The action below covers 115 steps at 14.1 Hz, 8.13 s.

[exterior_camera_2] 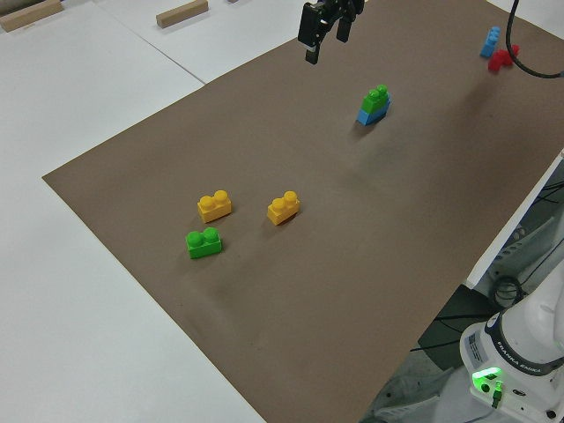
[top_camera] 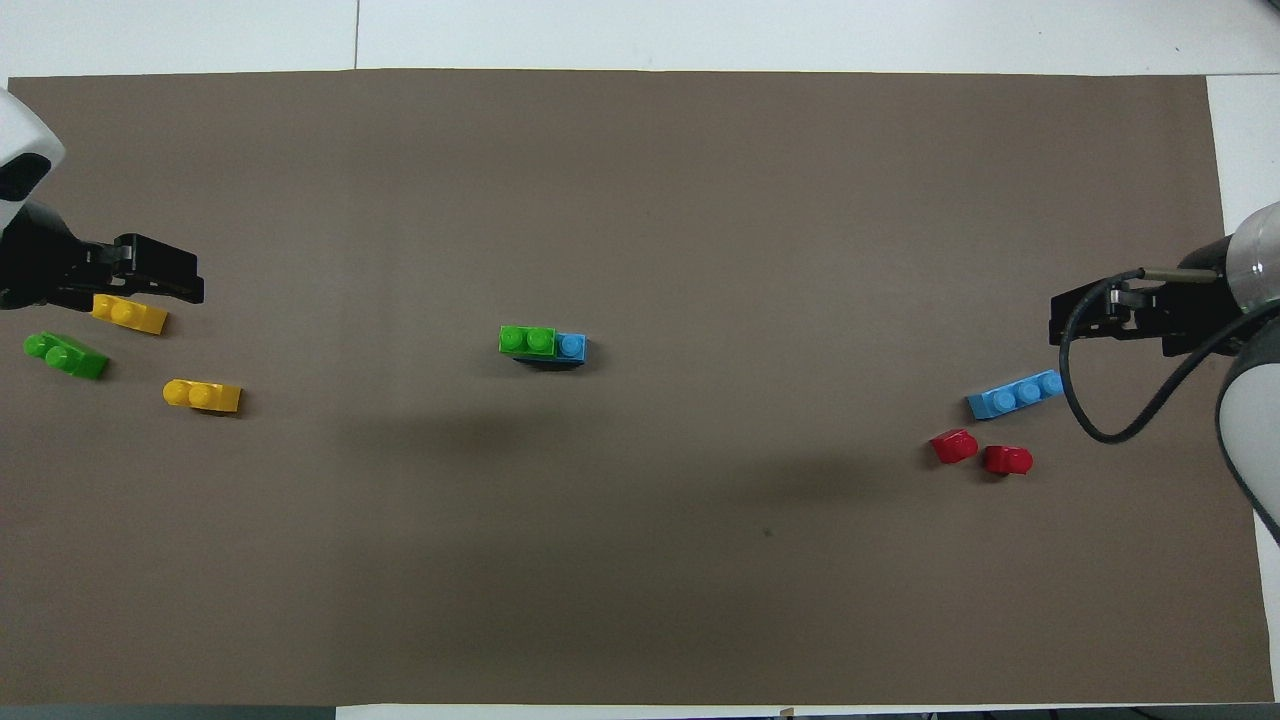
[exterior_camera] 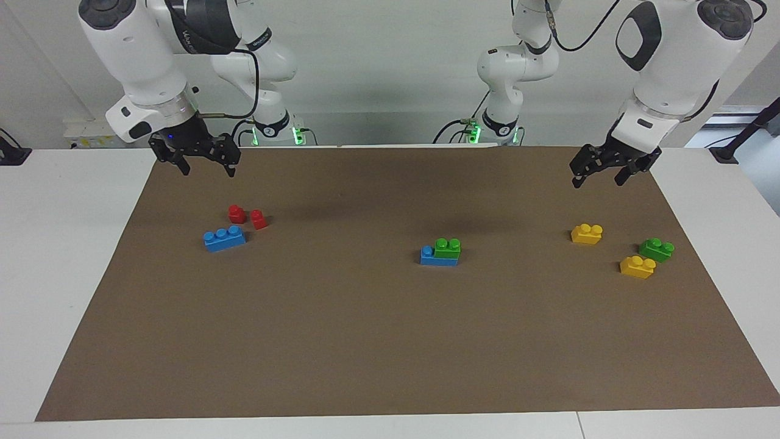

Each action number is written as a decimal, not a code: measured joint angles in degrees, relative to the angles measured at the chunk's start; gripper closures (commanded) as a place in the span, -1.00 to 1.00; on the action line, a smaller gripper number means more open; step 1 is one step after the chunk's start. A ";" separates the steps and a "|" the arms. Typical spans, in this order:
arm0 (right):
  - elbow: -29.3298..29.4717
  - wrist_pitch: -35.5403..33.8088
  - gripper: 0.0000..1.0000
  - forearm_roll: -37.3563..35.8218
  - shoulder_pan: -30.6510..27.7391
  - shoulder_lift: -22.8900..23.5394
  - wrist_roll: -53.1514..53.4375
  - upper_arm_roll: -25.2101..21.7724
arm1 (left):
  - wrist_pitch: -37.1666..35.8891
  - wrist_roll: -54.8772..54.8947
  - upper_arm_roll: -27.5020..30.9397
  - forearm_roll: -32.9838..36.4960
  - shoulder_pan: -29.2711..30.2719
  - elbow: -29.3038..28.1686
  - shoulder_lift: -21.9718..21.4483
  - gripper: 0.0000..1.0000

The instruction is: Remove green block with left arm and hold with right

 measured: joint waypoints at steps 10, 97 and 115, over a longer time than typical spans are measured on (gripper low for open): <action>-2.80 13.59 -0.94 15.23 8.25 5.90 59.08 1.09 | 8.89 -22.65 -0.97 -0.44 -5.89 -8.50 -2.99 -1.00; -1.79 41.33 1.00 39.34 19.19 31.37 64.91 -0.57 | 32.80 -93.96 -0.23 8.24 -12.34 -20.02 4.95 1.00; -6.56 24.84 1.00 32.56 -12.08 29.35 36.29 -0.89 | 38.30 -56.06 0.07 6.90 4.92 -13.21 18.90 1.00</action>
